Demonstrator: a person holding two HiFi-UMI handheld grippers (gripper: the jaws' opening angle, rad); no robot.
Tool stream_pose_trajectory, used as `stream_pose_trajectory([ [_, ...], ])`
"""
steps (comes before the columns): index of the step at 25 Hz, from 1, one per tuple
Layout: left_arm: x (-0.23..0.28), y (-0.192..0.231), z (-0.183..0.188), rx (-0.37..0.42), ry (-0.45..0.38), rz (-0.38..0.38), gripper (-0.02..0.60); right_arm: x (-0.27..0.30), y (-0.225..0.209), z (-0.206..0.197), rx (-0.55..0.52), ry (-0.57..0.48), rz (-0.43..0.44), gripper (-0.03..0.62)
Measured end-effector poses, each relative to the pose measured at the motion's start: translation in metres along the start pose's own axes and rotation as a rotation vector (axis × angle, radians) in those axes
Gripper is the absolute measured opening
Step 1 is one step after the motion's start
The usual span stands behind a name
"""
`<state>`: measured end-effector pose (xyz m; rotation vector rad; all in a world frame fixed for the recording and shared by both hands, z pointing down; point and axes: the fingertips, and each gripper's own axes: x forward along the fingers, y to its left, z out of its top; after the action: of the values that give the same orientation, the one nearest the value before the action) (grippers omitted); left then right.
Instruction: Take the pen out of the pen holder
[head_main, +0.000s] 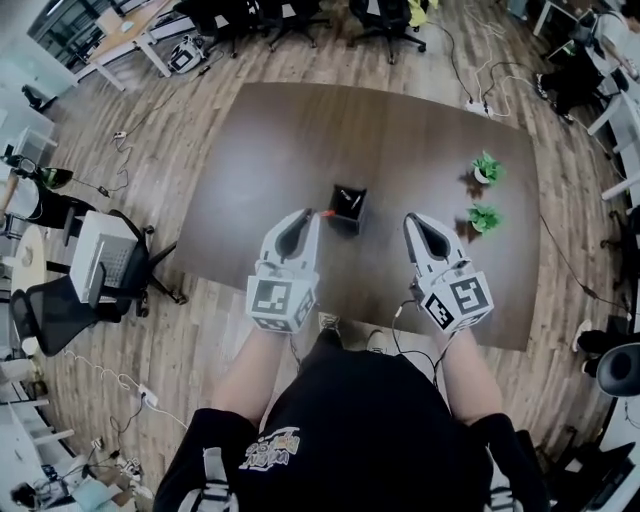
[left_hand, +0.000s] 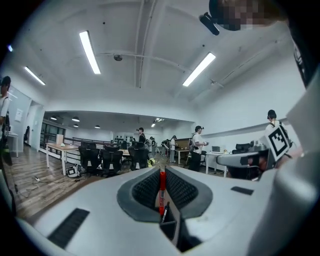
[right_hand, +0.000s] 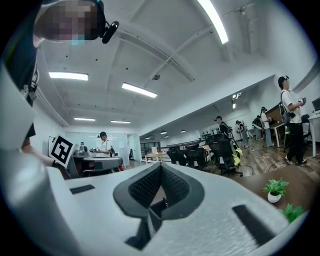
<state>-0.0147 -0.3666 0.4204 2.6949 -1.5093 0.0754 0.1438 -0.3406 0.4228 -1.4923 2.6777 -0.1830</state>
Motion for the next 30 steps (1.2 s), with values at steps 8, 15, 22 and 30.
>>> stream_pose_trajectory([
  [8, -0.055, -0.033, -0.016, -0.001, 0.053, 0.154, 0.028, -0.029, 0.011, -0.026, 0.024, 0.054, 0.134, 0.005],
  [15, -0.122, -0.022, -0.027, -0.027, 0.08, 0.275, 0.028, -0.029, 0.055, -0.045, 0.072, 0.089, 0.231, 0.005],
  [22, -0.192, -0.004, -0.033, -0.034, 0.075, 0.341, 0.028, -0.026, 0.127, -0.057, 0.069, 0.108, 0.315, 0.005],
  [30, -0.272, 0.013, -0.038, -0.071, 0.051, 0.296, 0.028, -0.056, 0.212, -0.061, 0.033, 0.123, 0.28, 0.005],
])
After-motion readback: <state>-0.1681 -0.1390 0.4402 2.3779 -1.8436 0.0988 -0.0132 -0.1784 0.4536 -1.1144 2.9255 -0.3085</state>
